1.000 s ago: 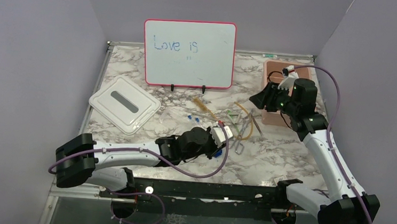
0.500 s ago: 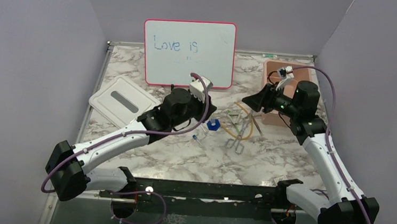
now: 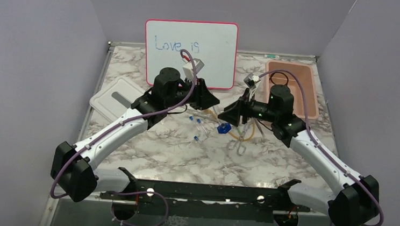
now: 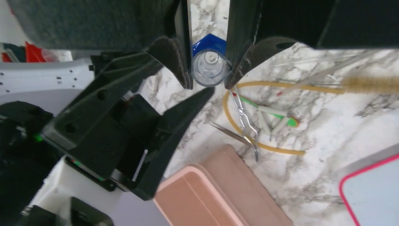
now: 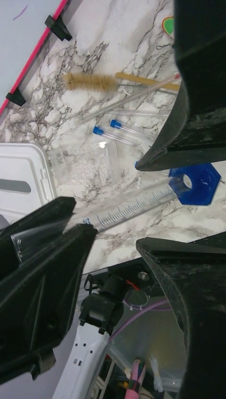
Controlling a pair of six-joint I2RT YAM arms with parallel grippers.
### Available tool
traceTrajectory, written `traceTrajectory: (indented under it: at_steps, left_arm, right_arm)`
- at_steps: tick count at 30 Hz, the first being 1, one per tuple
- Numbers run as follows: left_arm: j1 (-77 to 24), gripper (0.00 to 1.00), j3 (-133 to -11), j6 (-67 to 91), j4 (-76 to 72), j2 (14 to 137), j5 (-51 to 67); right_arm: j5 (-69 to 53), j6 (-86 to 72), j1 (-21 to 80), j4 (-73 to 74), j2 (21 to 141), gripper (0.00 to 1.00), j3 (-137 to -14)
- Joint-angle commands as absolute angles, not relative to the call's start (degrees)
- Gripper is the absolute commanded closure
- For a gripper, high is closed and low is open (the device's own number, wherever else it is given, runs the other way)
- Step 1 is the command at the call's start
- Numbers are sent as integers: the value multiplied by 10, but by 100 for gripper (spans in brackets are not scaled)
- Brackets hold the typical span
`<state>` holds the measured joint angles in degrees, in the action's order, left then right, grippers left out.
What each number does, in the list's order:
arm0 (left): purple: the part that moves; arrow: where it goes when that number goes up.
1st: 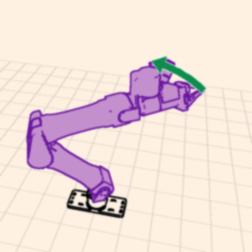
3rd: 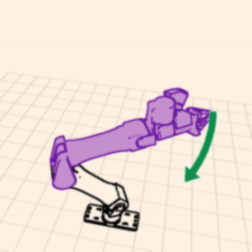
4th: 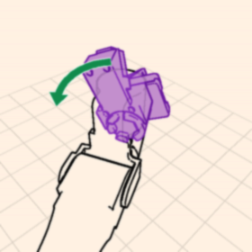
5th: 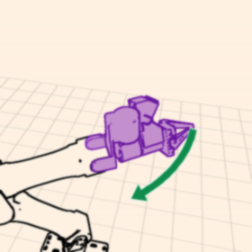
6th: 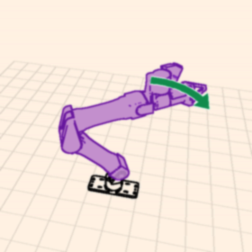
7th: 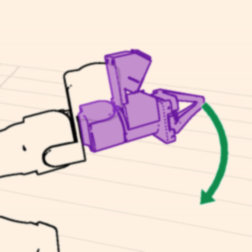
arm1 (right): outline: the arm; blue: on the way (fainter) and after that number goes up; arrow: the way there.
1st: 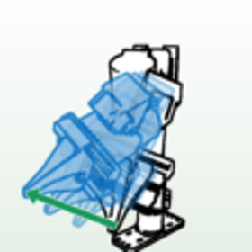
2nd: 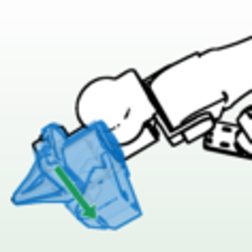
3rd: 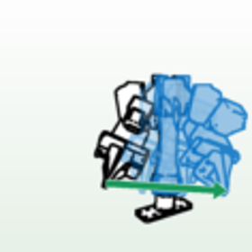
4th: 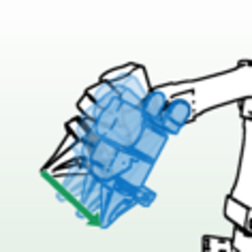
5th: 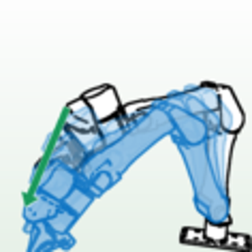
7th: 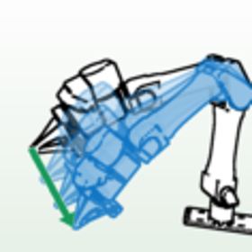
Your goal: Organize the chemistry lab equipment
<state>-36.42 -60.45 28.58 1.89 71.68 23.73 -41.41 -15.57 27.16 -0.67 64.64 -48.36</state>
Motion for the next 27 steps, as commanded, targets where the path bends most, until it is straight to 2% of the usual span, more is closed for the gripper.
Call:
traceTrajectory:
  at_steps: [1,6,12,17,19,20,22,23,27]
  left_arm:
    - [-354,91,-595,348,-33,720,332]
    - [-347,91,-582,371,-63,719,353]
    - [-340,90,-567,379,-79,716,358]
    - [-331,89,-560,388,-86,713,358]
    - [-328,89,-558,392,-89,712,359]
    - [-327,86,-557,394,-90,711,359]
    - [-323,69,-553,395,-90,707,355]
    - [-321,62,-552,393,-90,704,354]
    - [-310,43,-554,364,-70,683,328]
  right_arm:
    - [-420,-123,278,-50,674,41,-478]
    - [-454,-112,282,-60,697,43,-481]
    - [-499,-119,284,-90,692,58,-460]
    - [-532,-120,285,-93,691,62,-458]
    - [-530,-120,285,-93,690,70,-459]
    - [-524,-121,285,-90,690,76,-461]
    - [-506,-126,285,-83,689,87,-466]
    - [-490,-130,285,-80,688,89,-469]
    - [-409,-137,285,-56,687,93,-489]
